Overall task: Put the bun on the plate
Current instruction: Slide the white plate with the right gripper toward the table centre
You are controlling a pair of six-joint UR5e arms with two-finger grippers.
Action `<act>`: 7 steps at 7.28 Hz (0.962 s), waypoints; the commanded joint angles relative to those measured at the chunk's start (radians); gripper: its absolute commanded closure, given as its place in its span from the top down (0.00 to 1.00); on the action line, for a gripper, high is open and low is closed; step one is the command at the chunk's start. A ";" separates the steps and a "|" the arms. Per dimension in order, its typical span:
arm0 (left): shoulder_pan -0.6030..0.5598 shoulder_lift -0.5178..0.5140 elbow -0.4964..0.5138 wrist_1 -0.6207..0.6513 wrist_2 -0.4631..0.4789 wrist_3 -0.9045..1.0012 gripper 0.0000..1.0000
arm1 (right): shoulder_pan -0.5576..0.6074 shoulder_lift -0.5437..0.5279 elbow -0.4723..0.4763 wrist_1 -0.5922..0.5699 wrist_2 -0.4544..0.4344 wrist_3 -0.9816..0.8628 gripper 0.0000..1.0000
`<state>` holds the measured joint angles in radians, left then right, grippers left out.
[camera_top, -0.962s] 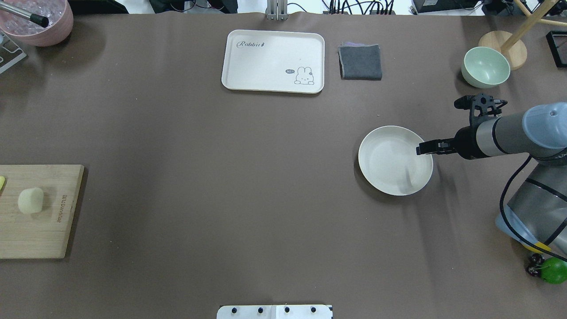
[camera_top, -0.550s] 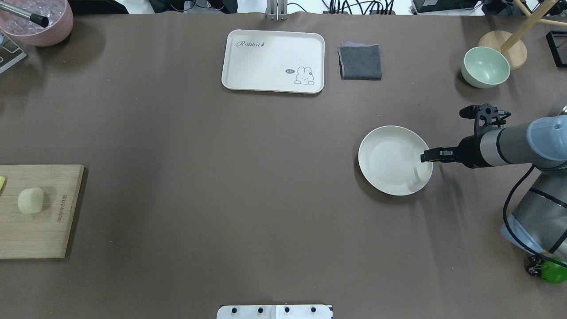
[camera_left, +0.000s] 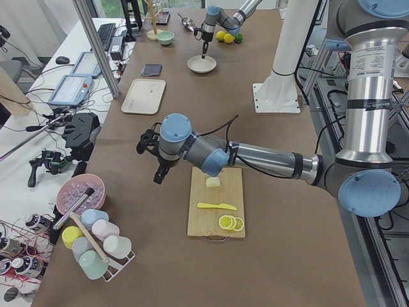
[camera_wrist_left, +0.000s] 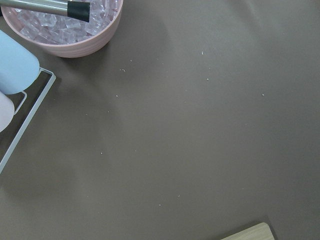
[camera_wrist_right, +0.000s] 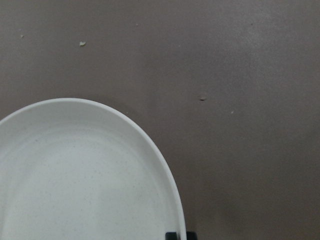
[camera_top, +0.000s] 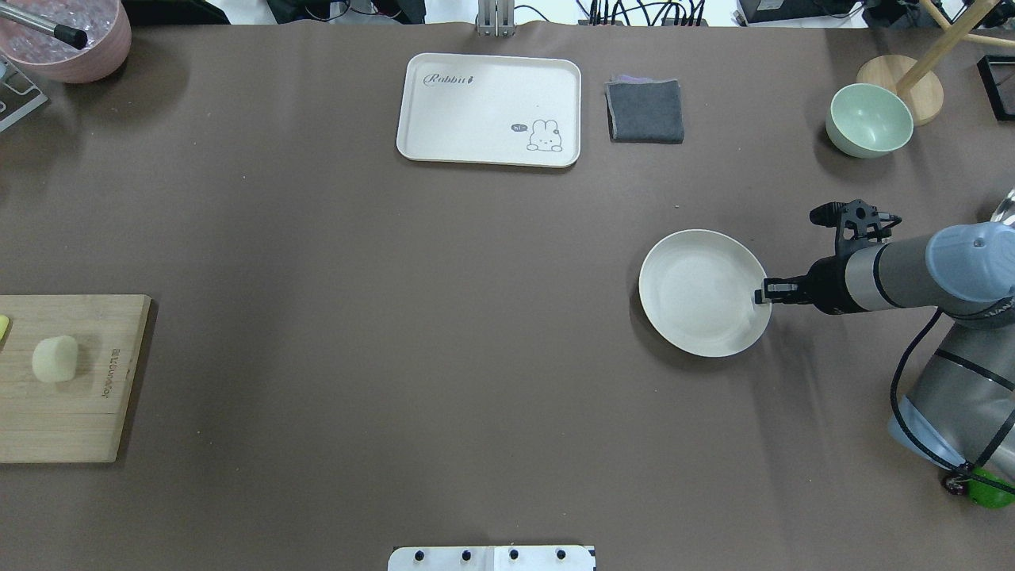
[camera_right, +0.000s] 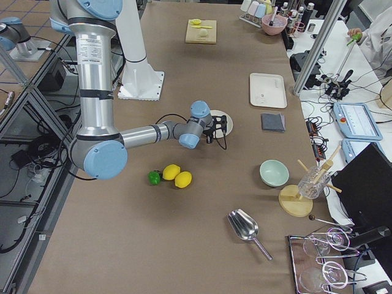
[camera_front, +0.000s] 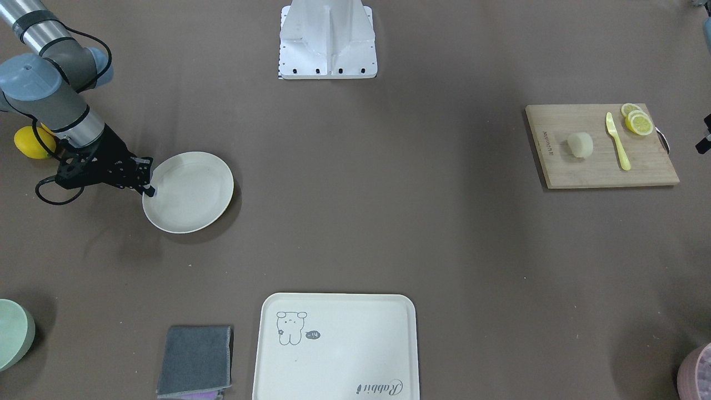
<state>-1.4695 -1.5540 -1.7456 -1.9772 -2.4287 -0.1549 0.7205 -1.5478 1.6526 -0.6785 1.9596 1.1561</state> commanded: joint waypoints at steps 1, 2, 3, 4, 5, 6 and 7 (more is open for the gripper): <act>0.000 0.000 0.000 0.000 -0.003 0.000 0.98 | -0.006 0.008 0.044 -0.004 -0.002 0.038 0.00; 0.000 0.000 0.001 0.000 -0.004 0.000 0.98 | -0.010 0.029 0.064 -0.010 -0.004 0.092 0.00; 0.000 -0.001 0.001 0.000 -0.004 0.000 0.98 | -0.030 0.066 0.064 -0.015 -0.016 0.158 0.00; 0.000 -0.001 0.001 0.000 -0.004 -0.002 0.98 | -0.099 0.105 0.059 -0.016 -0.113 0.248 0.00; 0.000 -0.001 0.001 0.000 -0.006 -0.015 0.98 | -0.166 0.176 0.058 -0.083 -0.205 0.310 0.00; 0.000 -0.003 0.001 0.000 -0.006 -0.020 0.98 | -0.215 0.269 0.059 -0.202 -0.267 0.356 0.00; 0.002 -0.003 0.001 0.000 -0.006 -0.020 0.98 | -0.261 0.343 0.059 -0.279 -0.324 0.402 0.00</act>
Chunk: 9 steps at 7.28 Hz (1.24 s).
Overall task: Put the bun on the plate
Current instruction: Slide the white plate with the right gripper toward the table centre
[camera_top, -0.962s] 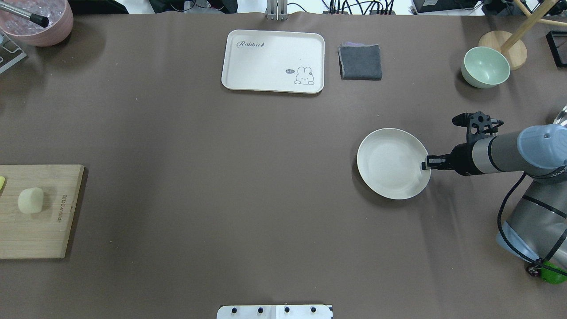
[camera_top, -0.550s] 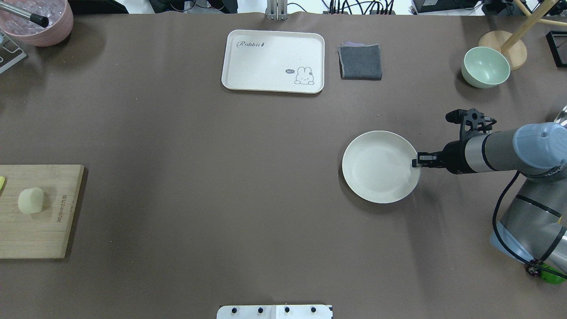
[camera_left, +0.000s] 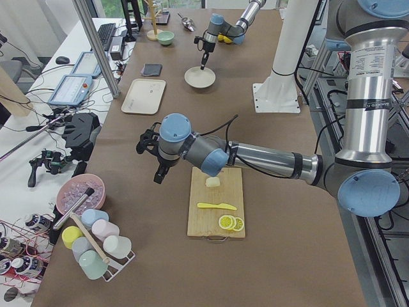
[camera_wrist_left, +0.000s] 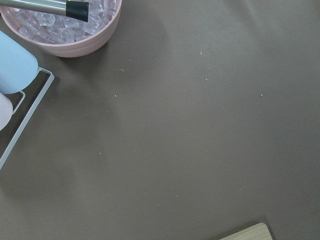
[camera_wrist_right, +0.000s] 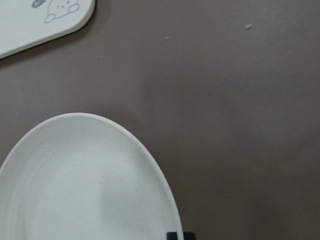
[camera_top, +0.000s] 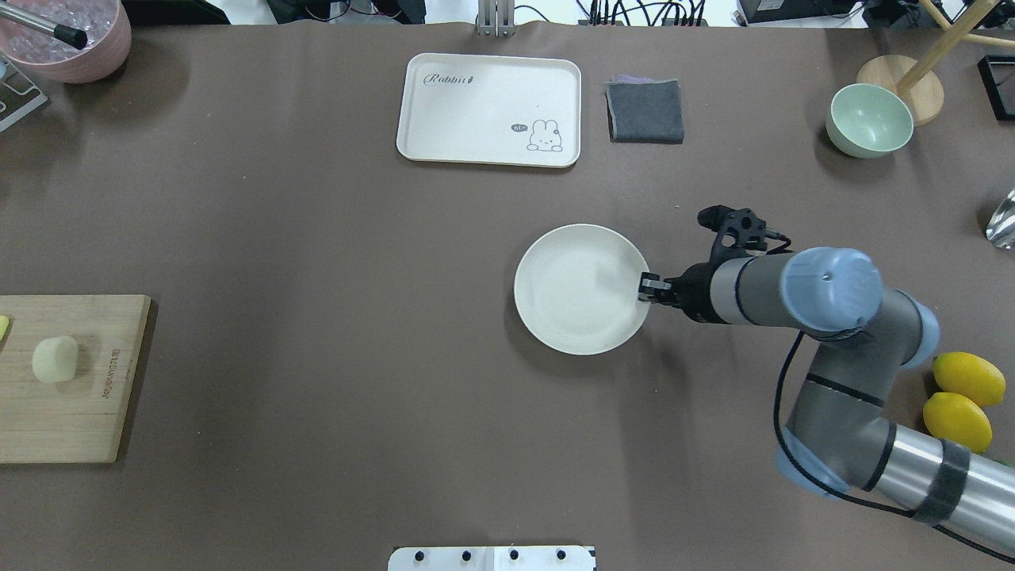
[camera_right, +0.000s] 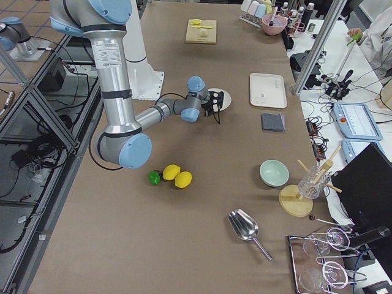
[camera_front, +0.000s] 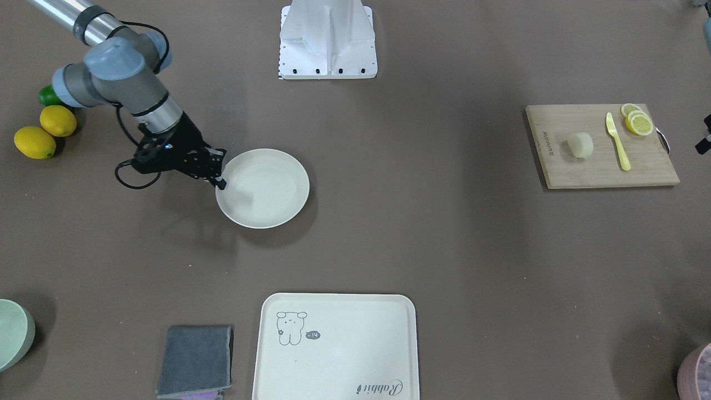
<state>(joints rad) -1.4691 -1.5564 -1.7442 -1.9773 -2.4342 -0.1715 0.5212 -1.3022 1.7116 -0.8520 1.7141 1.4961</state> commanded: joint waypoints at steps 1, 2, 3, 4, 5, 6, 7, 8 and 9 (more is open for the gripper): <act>0.001 -0.001 0.002 0.000 0.000 -0.003 0.98 | -0.088 0.166 0.002 -0.174 -0.099 0.105 0.00; 0.001 -0.001 0.002 0.000 0.000 -0.003 0.98 | -0.128 0.222 -0.003 -0.237 -0.144 0.133 0.00; 0.001 -0.001 0.002 0.000 0.000 -0.005 0.98 | -0.166 0.236 -0.006 -0.257 -0.187 0.142 0.00; 0.001 -0.001 0.002 0.000 0.000 -0.005 0.98 | -0.180 0.235 -0.006 -0.257 -0.195 0.142 0.00; 0.001 -0.001 0.003 0.000 0.000 -0.003 0.98 | -0.182 0.233 -0.006 -0.259 -0.206 0.141 0.61; 0.001 0.001 0.002 0.000 0.000 -0.003 0.98 | -0.185 0.233 -0.007 -0.259 -0.226 0.132 0.99; 0.001 -0.001 0.005 0.000 0.000 -0.005 0.98 | -0.178 0.235 -0.003 -0.260 -0.226 0.125 1.00; 0.001 -0.001 0.006 0.000 0.000 -0.020 0.98 | -0.149 0.235 0.003 -0.281 -0.214 0.115 1.00; 0.030 -0.001 0.003 -0.002 0.004 -0.076 0.98 | -0.109 0.236 0.029 -0.348 -0.165 0.063 1.00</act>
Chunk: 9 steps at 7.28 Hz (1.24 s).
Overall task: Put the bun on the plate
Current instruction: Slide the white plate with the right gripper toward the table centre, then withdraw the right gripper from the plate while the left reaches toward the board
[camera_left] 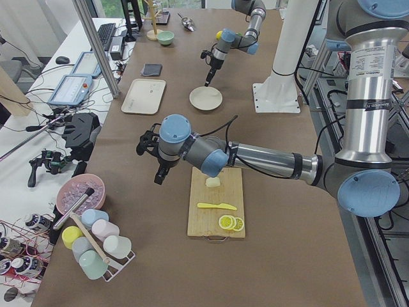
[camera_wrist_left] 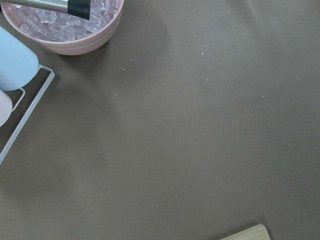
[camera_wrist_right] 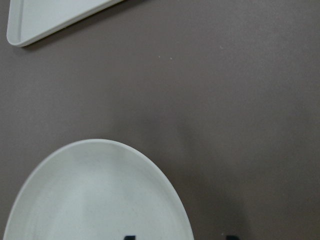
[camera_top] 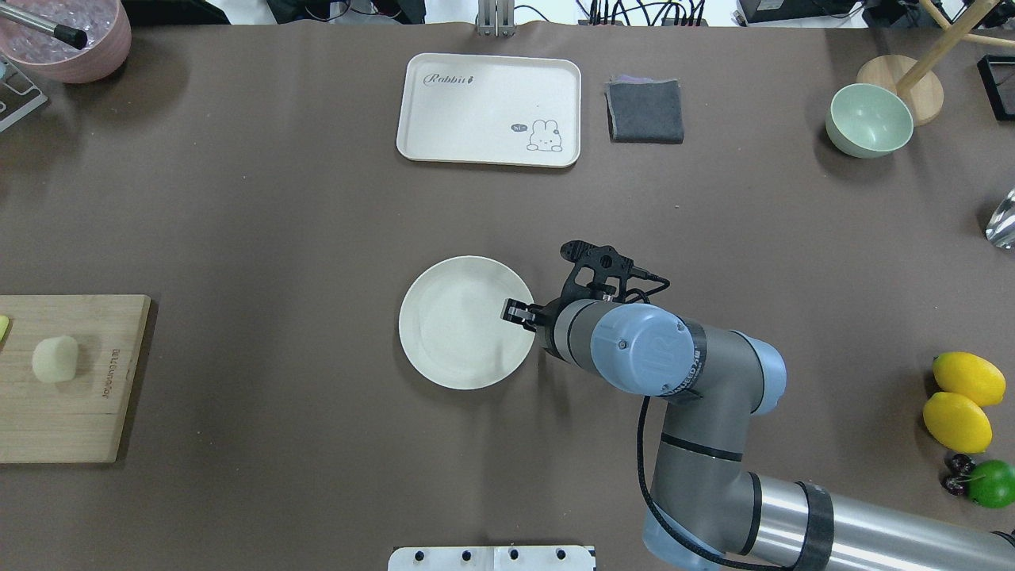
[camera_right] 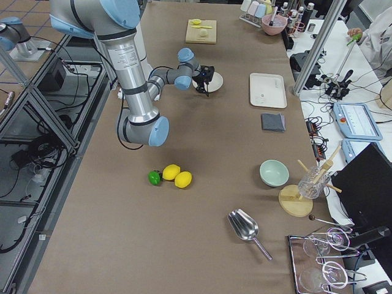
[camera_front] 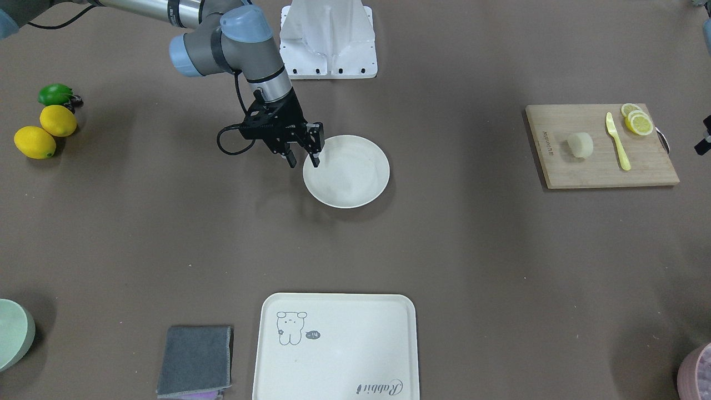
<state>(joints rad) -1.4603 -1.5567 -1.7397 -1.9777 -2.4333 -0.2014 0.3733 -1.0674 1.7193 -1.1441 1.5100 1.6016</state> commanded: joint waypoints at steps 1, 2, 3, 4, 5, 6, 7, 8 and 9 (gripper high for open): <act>0.073 0.001 -0.004 -0.035 0.011 -0.149 0.98 | 0.094 -0.006 0.070 -0.151 0.124 -0.083 1.00; 0.139 0.003 -0.004 -0.097 0.058 -0.273 0.98 | 0.146 -0.012 0.125 -0.243 0.184 -0.136 1.00; 0.217 0.044 -0.017 -0.168 0.129 -0.352 0.98 | 0.218 -0.017 0.181 -0.350 0.246 -0.207 1.00; 0.272 0.053 -0.024 -0.187 0.169 -0.412 0.98 | 0.298 -0.041 0.221 -0.403 0.324 -0.314 1.00; 0.331 0.070 -0.024 -0.187 0.200 -0.430 0.98 | 0.384 -0.098 0.247 -0.402 0.410 -0.413 1.00; 0.389 0.096 -0.026 -0.188 0.241 -0.441 0.98 | 0.483 -0.144 0.268 -0.405 0.512 -0.522 1.00; 0.421 0.147 -0.029 -0.216 0.255 -0.446 0.98 | 0.563 -0.196 0.282 -0.405 0.595 -0.610 1.00; 0.472 0.197 -0.029 -0.274 0.282 -0.475 0.98 | 0.628 -0.248 0.301 -0.405 0.637 -0.706 1.00; 0.529 0.245 -0.029 -0.367 0.290 -0.583 0.97 | 0.679 -0.299 0.313 -0.405 0.665 -0.789 1.00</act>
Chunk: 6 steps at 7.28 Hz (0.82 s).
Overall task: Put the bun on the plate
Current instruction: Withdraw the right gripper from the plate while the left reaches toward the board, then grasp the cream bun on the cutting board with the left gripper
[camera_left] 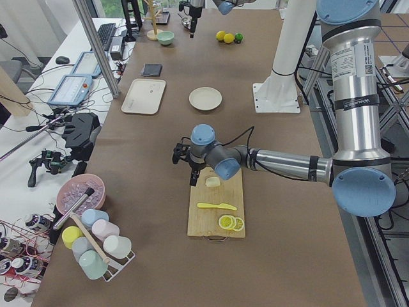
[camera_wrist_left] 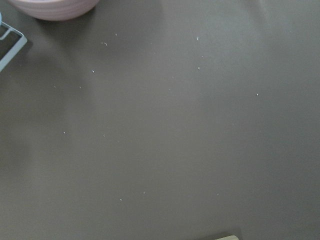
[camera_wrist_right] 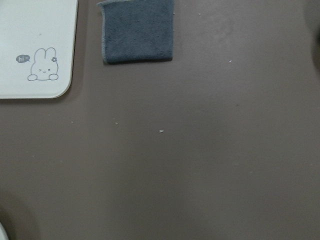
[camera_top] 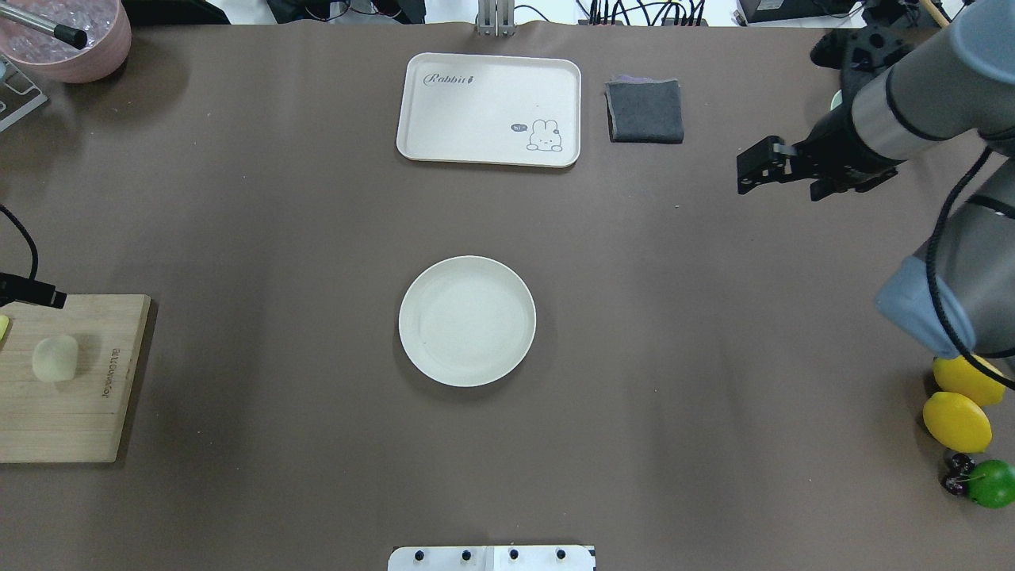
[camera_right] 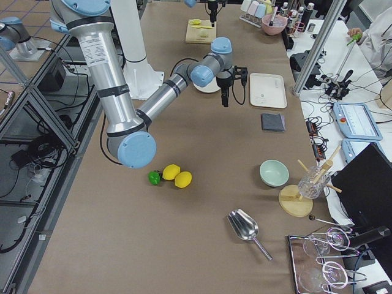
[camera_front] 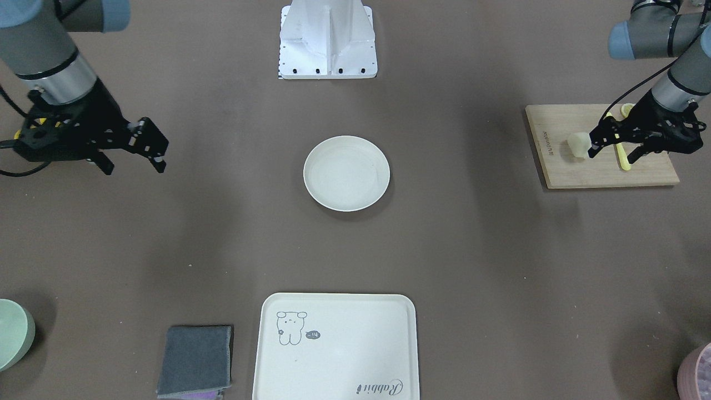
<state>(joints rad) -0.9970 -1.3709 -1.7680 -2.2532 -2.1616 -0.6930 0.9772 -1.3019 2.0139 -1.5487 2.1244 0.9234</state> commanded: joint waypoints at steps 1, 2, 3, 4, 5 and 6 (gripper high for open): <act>0.105 0.087 0.001 -0.133 0.050 -0.124 0.97 | 0.112 -0.092 0.019 -0.001 0.069 -0.167 1.00; 0.145 0.087 0.007 -0.135 0.089 -0.163 0.97 | 0.124 -0.102 0.019 0.001 0.069 -0.187 1.00; 0.194 0.081 0.009 -0.134 0.129 -0.201 0.94 | 0.126 -0.106 0.019 0.001 0.071 -0.187 1.00; 0.204 0.081 0.009 -0.135 0.140 -0.201 0.90 | 0.136 -0.125 0.026 0.002 0.071 -0.189 1.00; 0.213 0.079 0.012 -0.134 0.141 -0.198 0.72 | 0.140 -0.131 0.026 0.004 0.071 -0.189 1.00; 0.216 0.079 0.013 -0.134 0.143 -0.194 0.51 | 0.141 -0.131 0.026 0.006 0.071 -0.189 1.00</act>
<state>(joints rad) -0.7900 -1.2908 -1.7572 -2.3869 -2.0239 -0.8888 1.1143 -1.4280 2.0392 -1.5451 2.1949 0.7356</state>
